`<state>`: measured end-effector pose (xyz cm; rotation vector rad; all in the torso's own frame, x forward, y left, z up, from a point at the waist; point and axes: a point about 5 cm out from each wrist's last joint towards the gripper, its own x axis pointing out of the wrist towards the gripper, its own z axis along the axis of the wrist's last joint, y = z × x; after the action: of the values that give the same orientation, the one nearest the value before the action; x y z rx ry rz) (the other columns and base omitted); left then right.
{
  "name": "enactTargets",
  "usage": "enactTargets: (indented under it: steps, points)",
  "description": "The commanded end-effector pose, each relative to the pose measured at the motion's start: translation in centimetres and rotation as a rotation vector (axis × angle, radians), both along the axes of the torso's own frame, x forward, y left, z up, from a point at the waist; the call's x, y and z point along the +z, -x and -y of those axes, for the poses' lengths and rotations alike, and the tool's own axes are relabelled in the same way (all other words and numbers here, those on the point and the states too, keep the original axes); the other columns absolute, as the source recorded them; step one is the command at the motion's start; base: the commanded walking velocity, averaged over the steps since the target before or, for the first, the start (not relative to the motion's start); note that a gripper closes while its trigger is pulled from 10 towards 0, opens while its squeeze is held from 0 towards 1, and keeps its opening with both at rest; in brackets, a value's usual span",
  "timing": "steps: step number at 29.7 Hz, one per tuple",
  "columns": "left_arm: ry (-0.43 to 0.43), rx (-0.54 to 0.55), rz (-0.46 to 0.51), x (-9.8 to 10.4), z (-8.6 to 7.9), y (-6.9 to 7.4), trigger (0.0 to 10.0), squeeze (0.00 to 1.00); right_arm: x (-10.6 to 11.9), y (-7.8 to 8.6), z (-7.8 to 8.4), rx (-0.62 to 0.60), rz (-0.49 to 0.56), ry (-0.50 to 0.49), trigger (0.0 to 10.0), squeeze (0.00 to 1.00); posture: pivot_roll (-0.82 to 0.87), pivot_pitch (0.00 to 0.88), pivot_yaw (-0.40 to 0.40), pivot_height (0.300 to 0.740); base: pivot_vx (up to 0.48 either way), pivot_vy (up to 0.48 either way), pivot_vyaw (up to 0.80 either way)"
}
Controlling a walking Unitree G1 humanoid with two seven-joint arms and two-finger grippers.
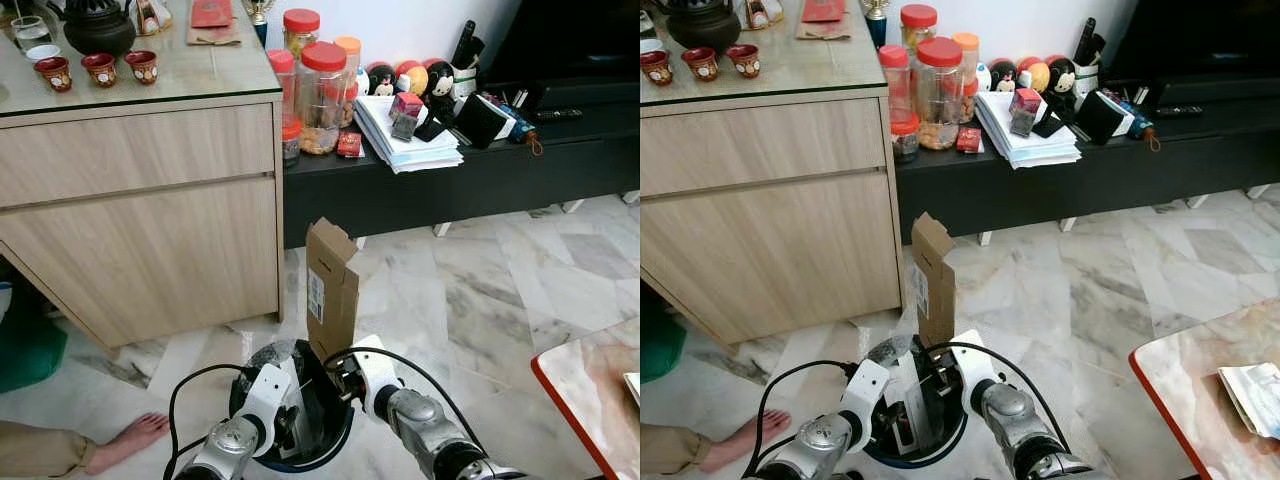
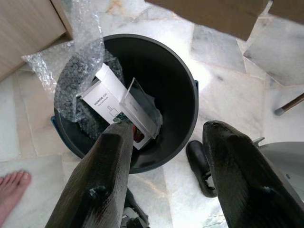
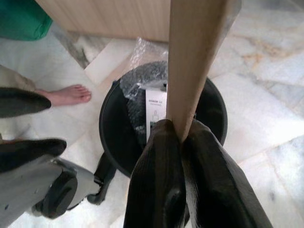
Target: Picking trash to rubbish bin
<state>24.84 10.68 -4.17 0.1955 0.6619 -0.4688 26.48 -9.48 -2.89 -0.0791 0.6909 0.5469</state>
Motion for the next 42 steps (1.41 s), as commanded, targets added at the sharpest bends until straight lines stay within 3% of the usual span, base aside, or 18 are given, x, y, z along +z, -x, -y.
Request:
enactTargets:
  steps: [1, 15, 16, 17, 18, 19, 39, 40, 41, 42]
  points:
    - [-0.004, -0.011, -0.046, -0.7, 0.1, 0.8, 10.0, 0.0, -0.4, 0.4, 0.3, 0.006, -0.014, 0.012, 10.0, 0.0, 0.09, 0.102, -0.103, 0.74, 0.0, 0.0, 0.0]
    - [-0.005, -0.03, -0.062, -0.9, 0.3, 1.1, 10.0, 0.0, -0.8, 0.9, 1.0, -0.014, -0.022, 0.018, 10.0, 0.0, 0.09, 0.094, -0.1, 0.74, 0.0, 0.0, 0.0]
    - [-0.004, -0.031, -0.062, -0.8, 0.3, 1.1, 10.0, 0.0, -0.8, 0.9, 1.0, -0.011, -0.022, 0.016, 10.0, 0.24, 0.09, 0.094, -0.1, 0.74, 0.0, 0.0, 0.0]
    - [-0.004, -0.031, -0.062, -0.8, 0.3, 1.1, 10.0, 0.0, -0.8, 0.9, 1.0, -0.011, -0.022, 0.016, 10.0, 0.24, 0.09, 0.094, -0.1, 0.74, 0.0, 0.0, 0.0]
    - [-0.005, -0.032, -0.061, -0.8, 0.3, 1.1, 10.0, 0.0, -0.8, 0.9, 1.0, -0.009, -0.021, 0.014, 10.0, 0.95, 0.1, 0.095, -0.1, 0.74, 0.0, 0.0, 0.0]
    - [-0.004, -0.031, -0.061, -0.8, 0.3, 1.1, 10.0, 0.0, -0.8, 0.9, 1.0, -0.007, -0.022, 0.007, 10.0, 1.0, 0.09, 0.096, -0.1, 0.74, 0.0, 0.0, 0.0]
    - [-0.004, -0.037, -0.066, -0.8, 0.3, 1.1, 10.0, 0.0, -0.6, 0.7, 1.2, -0.024, -0.009, -0.016, 10.0, 1.0, 0.09, 0.101, -0.1, 0.74, 0.0, 0.0, 0.0]
    - [-0.004, -0.037, -0.066, -0.8, 0.3, 1.1, 10.0, 0.0, -0.6, 0.7, 1.4, -0.029, -0.008, -0.011, 10.0, 0.1, 0.09, 0.101, -0.1, 0.74, 0.0, 0.0, 0.0]
    - [-0.004, -0.036, -0.066, -0.8, 0.3, 1.1, 10.0, 0.0, -0.6, 0.7, 1.4, -0.031, -0.008, -0.007, 10.0, 0.1, 0.09, 0.101, -0.1, 0.74, 0.0, 0.0, 0.0]
    - [-0.005, -0.033, -0.065, -0.8, 0.3, 1.1, 10.0, 0.0, -0.6, 0.7, 1.8, -0.052, -0.004, 0.001, 10.0, 0.0, 0.09, 0.101, -0.1, 0.74, 0.0, 0.0, 0.0]
